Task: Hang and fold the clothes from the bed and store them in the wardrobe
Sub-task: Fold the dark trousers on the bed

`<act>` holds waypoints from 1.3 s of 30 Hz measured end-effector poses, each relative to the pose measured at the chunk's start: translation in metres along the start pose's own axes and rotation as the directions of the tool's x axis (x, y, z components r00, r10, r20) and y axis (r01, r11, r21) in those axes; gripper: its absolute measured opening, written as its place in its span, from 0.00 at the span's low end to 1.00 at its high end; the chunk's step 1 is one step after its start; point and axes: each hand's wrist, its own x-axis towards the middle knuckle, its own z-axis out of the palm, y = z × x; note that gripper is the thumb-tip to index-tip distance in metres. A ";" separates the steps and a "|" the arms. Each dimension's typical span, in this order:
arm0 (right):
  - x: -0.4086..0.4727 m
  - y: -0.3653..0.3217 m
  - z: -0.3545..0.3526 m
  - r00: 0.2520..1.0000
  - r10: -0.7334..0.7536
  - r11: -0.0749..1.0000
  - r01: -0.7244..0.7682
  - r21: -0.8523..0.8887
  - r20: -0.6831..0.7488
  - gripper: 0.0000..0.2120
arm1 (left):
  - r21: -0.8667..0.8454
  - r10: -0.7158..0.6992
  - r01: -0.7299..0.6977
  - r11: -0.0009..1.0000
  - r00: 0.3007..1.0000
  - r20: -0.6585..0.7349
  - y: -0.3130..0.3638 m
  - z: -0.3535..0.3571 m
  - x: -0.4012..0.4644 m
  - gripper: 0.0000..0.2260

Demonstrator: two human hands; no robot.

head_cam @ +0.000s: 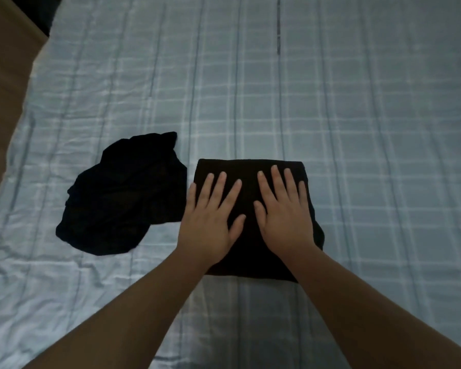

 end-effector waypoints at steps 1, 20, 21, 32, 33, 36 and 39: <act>-0.001 0.002 0.000 1.000 0.009 0.999 -0.009 0.041 0.012 0.30 | -0.013 -0.006 0.006 1.000 1.000 0.023 -0.005 0.007 0.005 0.30; 0.044 0.018 0.060 0.992 0.004 0.994 -0.017 0.104 0.125 0.35 | -0.189 -0.016 0.040 0.981 0.992 0.127 -0.035 0.075 0.057 0.34; 0.046 0.021 0.064 0.994 0.000 0.992 -0.014 0.122 0.111 0.35 | -0.204 -0.007 0.032 0.979 0.992 0.125 -0.036 0.078 0.059 0.34; 0.042 0.028 0.078 0.998 -0.042 0.968 0.051 0.248 -0.041 0.33 | -0.257 0.007 0.007 0.966 0.998 0.055 -0.035 0.084 0.057 0.35; 0.042 0.028 0.076 0.998 -0.042 0.969 0.051 0.240 -0.040 0.33 | -0.254 0.009 0.004 0.967 0.999 0.048 -0.035 0.082 0.057 0.35; 0.041 0.025 0.069 0.999 -0.023 0.976 0.028 0.216 -0.024 0.33 | -0.232 0.000 0.007 0.973 1.000 0.030 -0.034 0.077 0.055 0.34; 0.036 0.020 0.058 0.999 -0.002 0.970 0.011 0.243 -0.037 0.32 | -0.234 -0.013 0.014 0.972 1.000 0.007 -0.030 0.068 0.049 0.32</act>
